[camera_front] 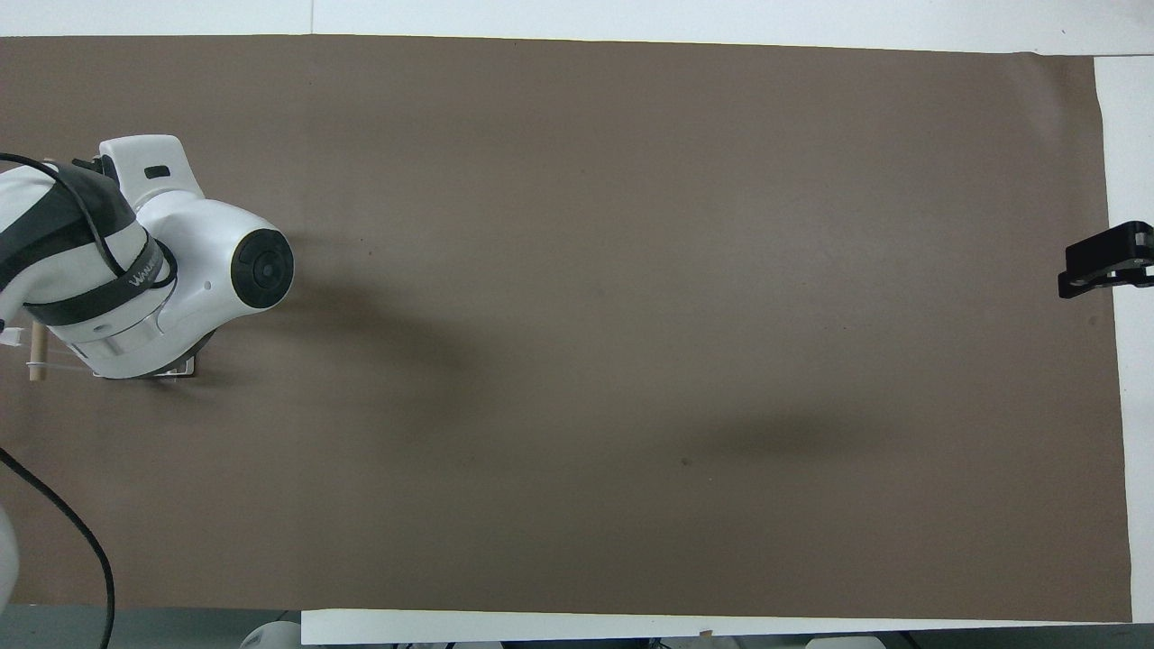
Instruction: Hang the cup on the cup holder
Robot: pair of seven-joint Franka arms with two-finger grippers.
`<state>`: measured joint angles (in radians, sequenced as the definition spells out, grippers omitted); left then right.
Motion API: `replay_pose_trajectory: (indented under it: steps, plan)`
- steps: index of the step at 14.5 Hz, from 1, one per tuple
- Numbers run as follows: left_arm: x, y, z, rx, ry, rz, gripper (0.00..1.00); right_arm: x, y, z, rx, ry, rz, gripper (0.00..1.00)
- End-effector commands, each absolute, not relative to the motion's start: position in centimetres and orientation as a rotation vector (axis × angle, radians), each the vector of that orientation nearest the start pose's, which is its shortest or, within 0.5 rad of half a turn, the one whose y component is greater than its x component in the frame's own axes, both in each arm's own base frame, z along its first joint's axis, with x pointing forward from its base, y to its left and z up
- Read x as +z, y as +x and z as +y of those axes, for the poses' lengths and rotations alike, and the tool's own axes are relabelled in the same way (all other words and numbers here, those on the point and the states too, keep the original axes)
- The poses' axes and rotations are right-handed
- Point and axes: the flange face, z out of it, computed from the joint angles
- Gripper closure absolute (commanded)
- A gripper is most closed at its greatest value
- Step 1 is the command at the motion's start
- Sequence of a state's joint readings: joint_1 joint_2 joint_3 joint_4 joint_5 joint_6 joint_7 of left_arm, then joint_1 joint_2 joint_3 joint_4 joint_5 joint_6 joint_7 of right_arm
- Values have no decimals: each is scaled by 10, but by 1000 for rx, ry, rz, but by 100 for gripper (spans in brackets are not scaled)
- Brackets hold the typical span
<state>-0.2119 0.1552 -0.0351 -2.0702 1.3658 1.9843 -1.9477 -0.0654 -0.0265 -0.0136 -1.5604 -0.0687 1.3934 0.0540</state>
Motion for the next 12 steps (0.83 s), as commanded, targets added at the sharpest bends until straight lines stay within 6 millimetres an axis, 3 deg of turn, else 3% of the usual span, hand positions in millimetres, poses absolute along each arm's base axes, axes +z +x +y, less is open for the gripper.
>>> replay_pose_trajectory:
  steps: [1, 5, 6, 9, 12]
  plan:
    - [381, 564, -72, -1150, -2012, -989, 56, 627, 519, -51, 255, -3187, 198, 1]
    - [378, 567, -68, -1150, -2051, -993, 43, 628, 518, -51, 253, -3187, 200, 1]
    - [377, 567, -69, -1150, -2065, -991, 36, 629, 518, -51, 250, -3187, 198, 1]
    - [377, 568, -70, -1141, -2083, -999, 0, 628, 518, -51, 253, -3187, 198, 1]
    - [377, 569, -71, -1139, -2086, -988, 0, 628, 518, -51, 253, -3187, 198, 1]
